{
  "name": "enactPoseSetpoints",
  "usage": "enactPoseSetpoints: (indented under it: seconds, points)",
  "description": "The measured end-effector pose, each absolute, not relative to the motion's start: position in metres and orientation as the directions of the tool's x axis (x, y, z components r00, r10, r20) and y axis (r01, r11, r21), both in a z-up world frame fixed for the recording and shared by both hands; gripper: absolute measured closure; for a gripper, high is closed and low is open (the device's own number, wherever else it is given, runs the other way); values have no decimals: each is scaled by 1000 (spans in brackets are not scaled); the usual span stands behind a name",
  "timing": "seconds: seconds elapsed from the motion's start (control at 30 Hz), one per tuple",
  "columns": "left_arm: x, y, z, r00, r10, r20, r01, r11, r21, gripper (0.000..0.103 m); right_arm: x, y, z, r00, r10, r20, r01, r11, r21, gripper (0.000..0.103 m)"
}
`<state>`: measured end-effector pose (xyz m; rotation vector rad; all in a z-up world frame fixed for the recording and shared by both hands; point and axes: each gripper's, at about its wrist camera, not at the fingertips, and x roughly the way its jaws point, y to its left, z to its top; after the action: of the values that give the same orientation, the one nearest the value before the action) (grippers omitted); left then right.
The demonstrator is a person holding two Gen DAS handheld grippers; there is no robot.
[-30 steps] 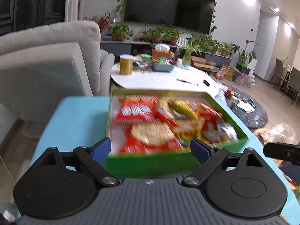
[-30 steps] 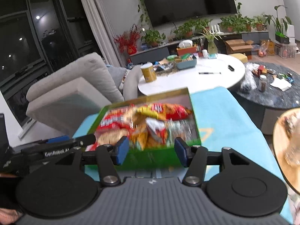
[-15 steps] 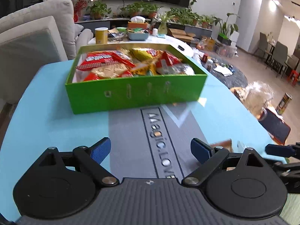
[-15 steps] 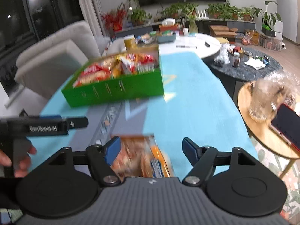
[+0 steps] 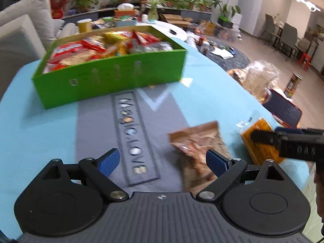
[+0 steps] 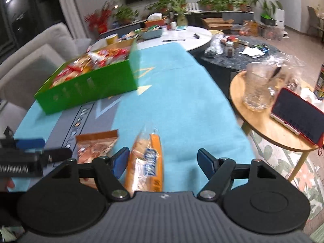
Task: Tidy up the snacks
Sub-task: 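Grasp the brown nut bag with the left gripper while the right grasps the orange wafer packet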
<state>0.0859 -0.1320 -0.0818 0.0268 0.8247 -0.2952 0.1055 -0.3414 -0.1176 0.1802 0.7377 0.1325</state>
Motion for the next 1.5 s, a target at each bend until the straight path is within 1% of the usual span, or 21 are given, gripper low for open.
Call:
enactPoseSetpoints:
  seconds: [0.13, 0.27, 0.43, 0.5, 0.53, 0.57, 0.6, 0.63, 0.7, 0.77, 0.93, 1.13, 1.4, 1.43, 1.5]
  points:
    - [87, -154, -85, 616, -271, -740, 303, 948, -95, 12, 104, -353, -117, 747, 174, -641, -24, 971, 236, 36]
    - [90, -169, -91, 602, -259, -755, 313, 947, -76, 12, 99, -360, -119, 752, 193, -630, -20, 962, 271, 36]
    - [95, -178, -98, 588, -246, -770, 309, 949, -66, 12, 94, -361, -119, 749, 211, -628, -54, 964, 259, 36]
    - [94, -178, -99, 596, -245, -764, 312, 948, -61, 13, 91, -359, -119, 751, 216, -624, -70, 966, 249, 36]
    - [94, -179, -99, 601, -245, -761, 316, 947, -55, 18, 90, -358, -119, 751, 219, -622, -78, 966, 245, 36]
    - [94, -178, -99, 608, -246, -755, 321, 946, -50, 30, 89, -357, -118, 752, 221, -621, -86, 967, 240, 36]
    - [93, -178, -98, 615, -247, -749, 326, 944, -44, 37, 88, -356, -118, 754, 222, -619, -93, 968, 235, 36]
    - [93, -178, -97, 620, -245, -746, 332, 943, -34, 49, 87, -355, -118, 755, 223, -617, -97, 968, 231, 36]
    - [94, -176, -96, 615, -254, -747, 344, 938, -36, 49, 87, -351, -117, 755, 225, -616, -107, 969, 222, 36]
    - [94, -171, -94, 613, -262, -746, 347, 937, -45, 51, 87, -349, -118, 753, 229, -617, -117, 969, 216, 35]
    - [90, -160, -89, 639, -242, -731, 336, 942, -18, 52, 89, -343, -121, 744, 211, -634, -112, 975, 193, 35]
    - [90, -141, -77, 677, -230, -699, 307, 952, -16, 52, 95, -334, -126, 725, 174, -666, -96, 984, 152, 35]
    - [91, -114, -66, 712, -226, -665, 261, 964, -48, 52, 96, -325, -130, 711, 125, -692, -88, 992, 89, 36]
    - [91, -112, -66, 714, -228, -662, 259, 964, -53, 52, 97, -325, -128, 708, 119, -697, -82, 993, 85, 36]
    - [92, -108, -64, 717, -233, -657, 258, 964, -60, 52, 98, -327, -125, 707, 145, -692, -79, 989, 127, 36]
